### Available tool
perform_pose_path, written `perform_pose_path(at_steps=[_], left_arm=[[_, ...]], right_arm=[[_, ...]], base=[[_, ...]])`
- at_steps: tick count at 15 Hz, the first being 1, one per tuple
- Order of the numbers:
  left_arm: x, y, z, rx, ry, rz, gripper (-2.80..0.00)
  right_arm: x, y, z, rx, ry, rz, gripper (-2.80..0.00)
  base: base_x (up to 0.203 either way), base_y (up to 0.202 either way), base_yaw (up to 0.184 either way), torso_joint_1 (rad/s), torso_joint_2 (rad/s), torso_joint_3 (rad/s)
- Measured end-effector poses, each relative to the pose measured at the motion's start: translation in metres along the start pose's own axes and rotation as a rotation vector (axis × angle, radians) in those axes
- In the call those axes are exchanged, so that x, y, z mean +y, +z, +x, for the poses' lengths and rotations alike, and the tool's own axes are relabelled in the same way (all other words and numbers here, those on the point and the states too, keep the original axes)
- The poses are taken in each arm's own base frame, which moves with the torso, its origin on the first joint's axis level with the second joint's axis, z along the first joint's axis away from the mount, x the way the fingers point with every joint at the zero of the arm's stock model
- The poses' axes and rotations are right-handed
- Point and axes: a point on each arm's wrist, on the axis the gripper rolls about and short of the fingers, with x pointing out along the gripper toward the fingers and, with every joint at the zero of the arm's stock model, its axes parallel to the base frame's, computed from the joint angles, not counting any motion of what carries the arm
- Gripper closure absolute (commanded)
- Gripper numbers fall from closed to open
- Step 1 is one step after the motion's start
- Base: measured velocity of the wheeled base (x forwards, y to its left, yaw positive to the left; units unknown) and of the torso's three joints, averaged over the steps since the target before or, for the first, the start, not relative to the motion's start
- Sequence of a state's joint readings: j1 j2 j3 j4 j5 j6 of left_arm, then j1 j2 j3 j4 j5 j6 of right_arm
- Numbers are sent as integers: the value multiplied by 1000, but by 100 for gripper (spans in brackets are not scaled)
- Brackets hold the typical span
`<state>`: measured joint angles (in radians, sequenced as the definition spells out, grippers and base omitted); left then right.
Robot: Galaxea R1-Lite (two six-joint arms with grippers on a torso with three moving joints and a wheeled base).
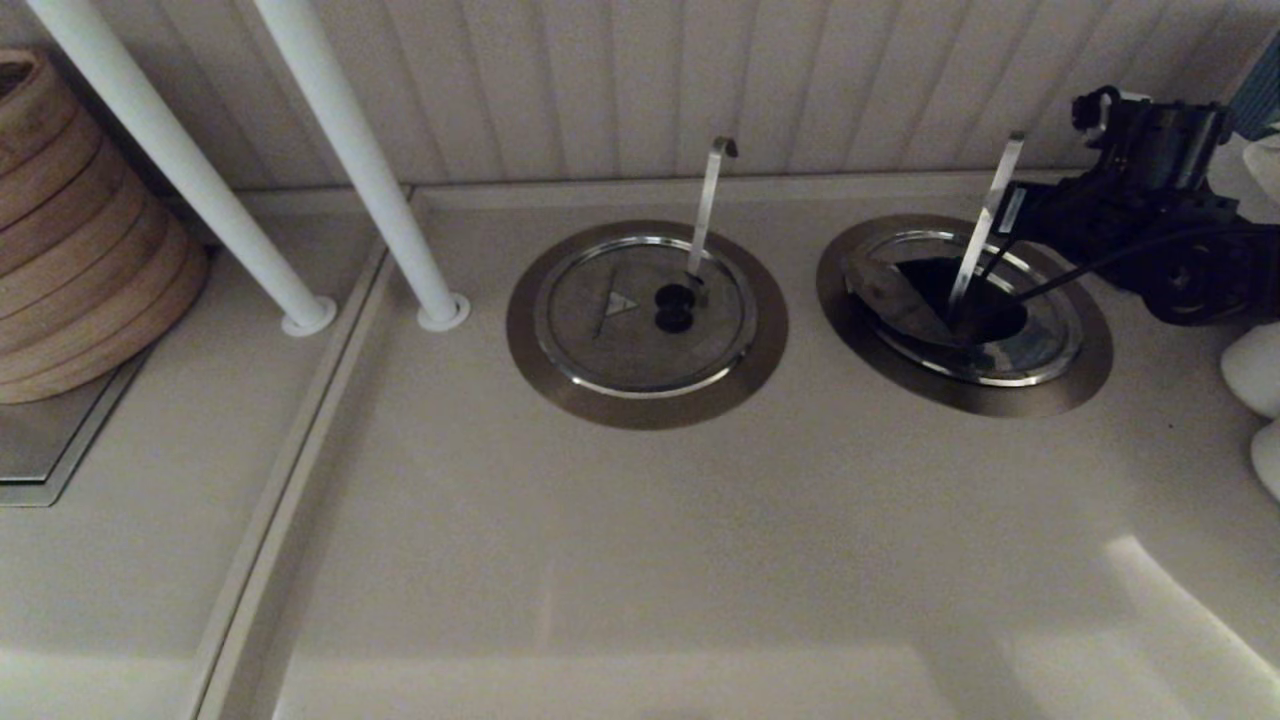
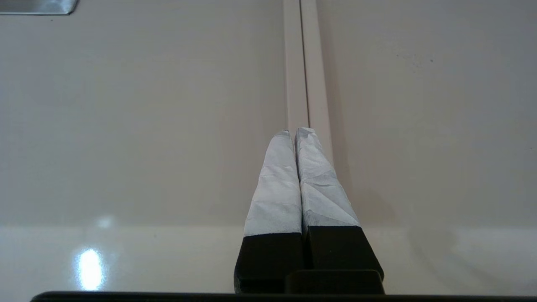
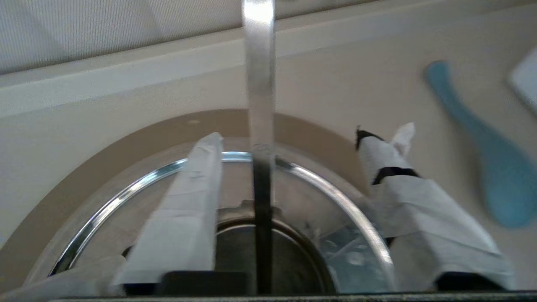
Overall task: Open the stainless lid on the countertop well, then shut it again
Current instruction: Stir with a spoon
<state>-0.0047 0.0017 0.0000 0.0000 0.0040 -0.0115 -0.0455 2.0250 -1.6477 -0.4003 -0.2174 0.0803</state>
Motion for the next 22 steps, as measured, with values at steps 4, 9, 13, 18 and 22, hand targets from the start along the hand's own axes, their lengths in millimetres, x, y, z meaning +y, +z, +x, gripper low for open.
perform_pose_path(at_steps=[4, 9, 13, 18, 22], left_arm=[[0, 0, 0, 0, 0, 0, 0], [0, 0, 0, -1, 0, 0, 0], [0, 0, 0, 0, 0, 0, 0], [0, 0, 0, 0, 0, 0, 0], [0, 0, 0, 0, 0, 0, 0]], right_arm=[[0, -4, 16, -60, 3, 73, -280], [-6, -22, 41, -55, -18, 115, -280], [-5, -40, 55, -30, -21, 133, -280], [0, -44, 56, -24, -11, 144, -280], [6, -42, 53, -24, 1, 152, 0]], base=[[0, 0, 0, 0, 0, 0], [0, 0, 0, 0, 0, 0], [0, 0, 0, 0, 0, 0], [0, 0, 0, 0, 0, 0], [0, 0, 0, 0, 0, 0]])
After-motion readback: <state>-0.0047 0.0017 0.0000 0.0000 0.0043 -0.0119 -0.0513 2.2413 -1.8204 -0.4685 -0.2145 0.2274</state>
